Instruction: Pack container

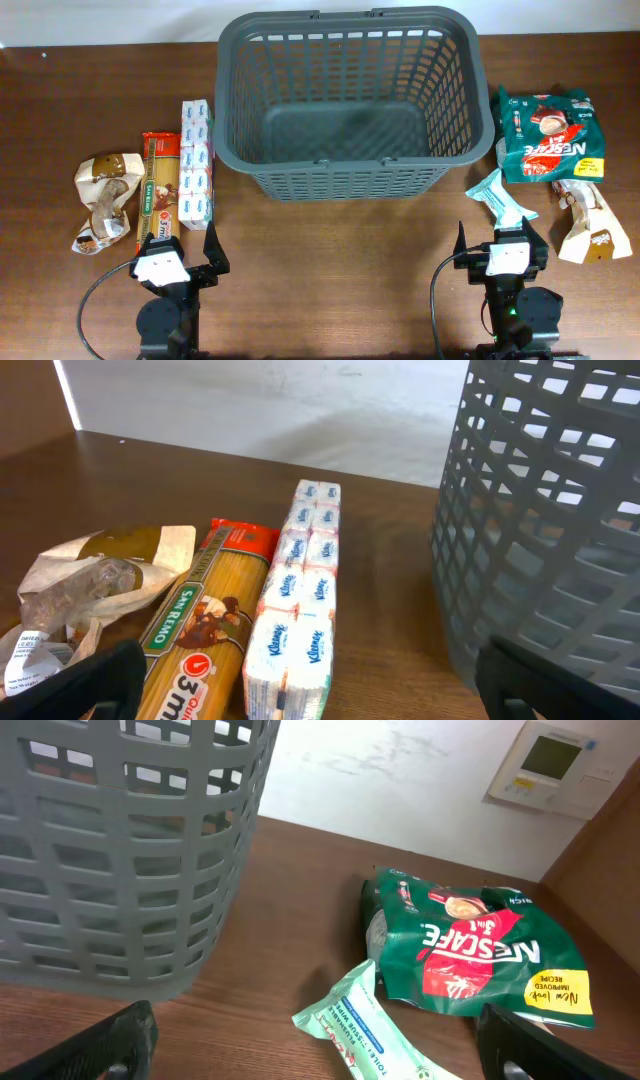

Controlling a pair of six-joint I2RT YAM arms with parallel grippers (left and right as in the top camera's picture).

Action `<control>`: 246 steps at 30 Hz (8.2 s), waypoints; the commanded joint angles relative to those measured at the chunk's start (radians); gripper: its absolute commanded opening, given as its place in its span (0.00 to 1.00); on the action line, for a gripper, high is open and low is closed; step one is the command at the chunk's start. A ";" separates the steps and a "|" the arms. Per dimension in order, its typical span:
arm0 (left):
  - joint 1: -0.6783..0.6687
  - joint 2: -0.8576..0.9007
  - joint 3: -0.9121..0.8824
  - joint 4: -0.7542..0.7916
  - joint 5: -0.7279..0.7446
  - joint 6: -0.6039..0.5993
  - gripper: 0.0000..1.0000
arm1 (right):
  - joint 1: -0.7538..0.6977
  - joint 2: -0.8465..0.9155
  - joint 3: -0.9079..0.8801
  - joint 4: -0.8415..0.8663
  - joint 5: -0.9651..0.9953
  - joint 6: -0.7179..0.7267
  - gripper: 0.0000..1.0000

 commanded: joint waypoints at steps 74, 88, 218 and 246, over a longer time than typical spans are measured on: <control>-0.004 -0.010 -0.008 0.006 -0.011 -0.009 0.99 | -0.344 2.113 2.016 -0.969 0.004 0.185 0.99; -0.004 -0.010 -0.008 0.006 -0.011 -0.009 0.99 | -0.213 2.405 2.015 -0.951 0.241 0.177 0.99; -0.004 -0.010 -0.008 0.006 -0.011 -0.009 0.99 | -0.620 1.700 1.240 -0.584 0.027 0.037 0.99; -0.004 -0.010 -0.008 0.006 -0.011 -0.009 0.99 | -0.619 1.924 1.192 -0.425 0.093 0.207 0.04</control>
